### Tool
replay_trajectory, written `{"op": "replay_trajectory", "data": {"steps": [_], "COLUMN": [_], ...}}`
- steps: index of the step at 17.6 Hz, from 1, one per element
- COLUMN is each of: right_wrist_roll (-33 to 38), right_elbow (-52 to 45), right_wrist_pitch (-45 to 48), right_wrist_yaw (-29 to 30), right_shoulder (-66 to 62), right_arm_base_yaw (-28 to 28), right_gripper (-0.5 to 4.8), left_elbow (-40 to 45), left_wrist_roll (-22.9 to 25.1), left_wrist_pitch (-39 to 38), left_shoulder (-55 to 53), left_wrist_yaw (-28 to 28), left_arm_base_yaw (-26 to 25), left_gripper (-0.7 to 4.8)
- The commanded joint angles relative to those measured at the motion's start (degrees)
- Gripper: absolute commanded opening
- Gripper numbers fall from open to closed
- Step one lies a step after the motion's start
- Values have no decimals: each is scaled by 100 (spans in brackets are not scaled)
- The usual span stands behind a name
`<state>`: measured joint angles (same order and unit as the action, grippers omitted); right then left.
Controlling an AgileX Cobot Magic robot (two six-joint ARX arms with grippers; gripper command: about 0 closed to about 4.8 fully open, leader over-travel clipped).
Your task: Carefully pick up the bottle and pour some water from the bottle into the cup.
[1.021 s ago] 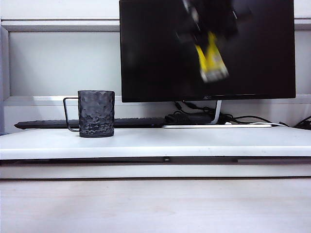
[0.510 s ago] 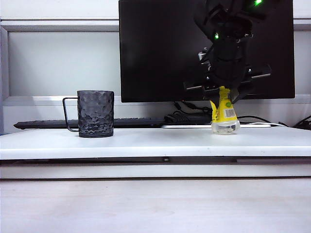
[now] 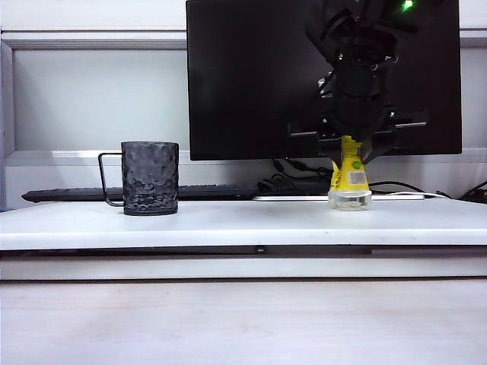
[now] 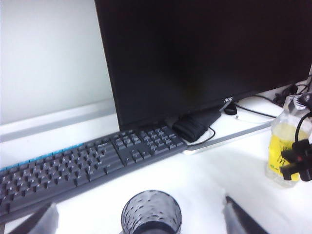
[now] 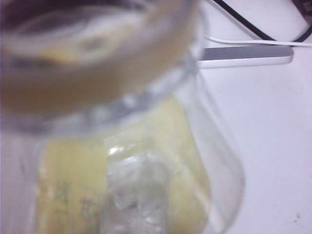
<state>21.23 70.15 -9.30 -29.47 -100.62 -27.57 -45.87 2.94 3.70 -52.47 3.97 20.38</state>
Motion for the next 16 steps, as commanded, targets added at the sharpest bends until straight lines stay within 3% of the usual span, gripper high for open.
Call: {"op": "replay_trajectory", "data": {"steps": [1,6,8,9,12,14,16], "right_wrist_roll": [63,50,-15,-13,-26,-26,-26], "right_elbow": [-31,-122,-334,-428,-446,-446,-446], "right_wrist_pitch": [-170,-313,-304,-299,-326,-330,-310], "right_wrist_yaw": [127,103,109,109,131,125,105], "right_shoulder": [-17,-20,-20,-20,-20,-20,-17], "right_arm_base_yaw": [-11,-11,-11,-11,-11,-11,-11], "right_gripper": [107,107,140,230,296,479,479], "left_elbow": [-9,-9,-9,-9,-9,-9,-9], "left_wrist_roll": [-22,-37,-39,-39,-39,-39,-39], "left_wrist_pitch": [52,-2,-2,-17,-28,-28,-28], "left_shoulder": [17,17,17,17,17,17,20], "left_wrist_yaw": [39,146,262,271,275,275,273], "left_arm_base_yaw": [-2,-2,-2,-2,-2,-2,-2], "left_gripper": [479,479,479,479,479,479,479]}}
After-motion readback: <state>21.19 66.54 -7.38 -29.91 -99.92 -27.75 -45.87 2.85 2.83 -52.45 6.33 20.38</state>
